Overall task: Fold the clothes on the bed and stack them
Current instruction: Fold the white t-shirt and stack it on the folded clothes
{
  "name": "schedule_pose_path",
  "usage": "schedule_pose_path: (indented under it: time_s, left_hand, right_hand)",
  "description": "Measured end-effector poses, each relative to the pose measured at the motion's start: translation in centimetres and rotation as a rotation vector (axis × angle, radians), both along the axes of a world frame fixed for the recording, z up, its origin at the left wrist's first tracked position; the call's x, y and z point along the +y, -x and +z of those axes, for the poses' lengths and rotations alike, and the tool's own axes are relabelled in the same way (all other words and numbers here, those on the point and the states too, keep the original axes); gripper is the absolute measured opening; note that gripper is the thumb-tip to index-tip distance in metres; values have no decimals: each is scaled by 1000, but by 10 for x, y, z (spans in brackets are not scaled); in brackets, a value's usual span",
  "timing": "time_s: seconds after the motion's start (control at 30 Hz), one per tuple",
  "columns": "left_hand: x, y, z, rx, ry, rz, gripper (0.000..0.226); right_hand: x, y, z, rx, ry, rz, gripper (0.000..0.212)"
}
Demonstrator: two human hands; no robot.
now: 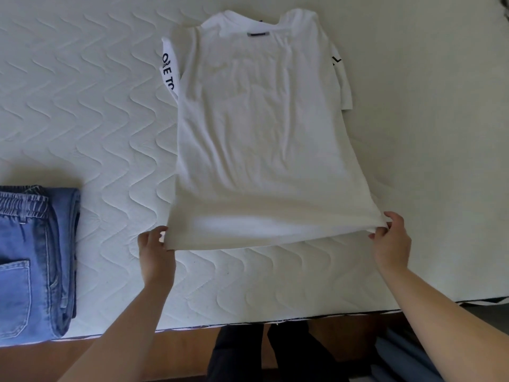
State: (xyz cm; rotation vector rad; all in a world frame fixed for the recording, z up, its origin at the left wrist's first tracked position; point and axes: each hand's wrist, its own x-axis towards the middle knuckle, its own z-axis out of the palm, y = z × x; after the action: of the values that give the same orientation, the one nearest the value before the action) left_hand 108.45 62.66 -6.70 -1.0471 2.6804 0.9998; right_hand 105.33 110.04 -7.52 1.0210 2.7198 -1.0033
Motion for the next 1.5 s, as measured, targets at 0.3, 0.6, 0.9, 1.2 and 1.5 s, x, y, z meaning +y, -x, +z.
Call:
schedule_pose_path:
  time_s: [0.3,0.6,0.9,1.2,1.5]
  left_hand:
    - [18,-8,-11,-112,-215,295,44]
    - [-4,-16,-8,-109,62,196,37]
    - [7,-7,9,172,-630,781,54]
    - [-26,-36,39,-127,42,-39,42]
    - [-20,-18,102,-3,-72,61,16]
  right_hand:
    - [13,-6,-13,11,103,17,26]
    - [20,-5,-14,63,97,-184,12]
    - [36,-13,11,117,157,-245,28]
    - [48,-12,47,174,212,-159,31]
    - [43,-9,106,176,289,-113,30]
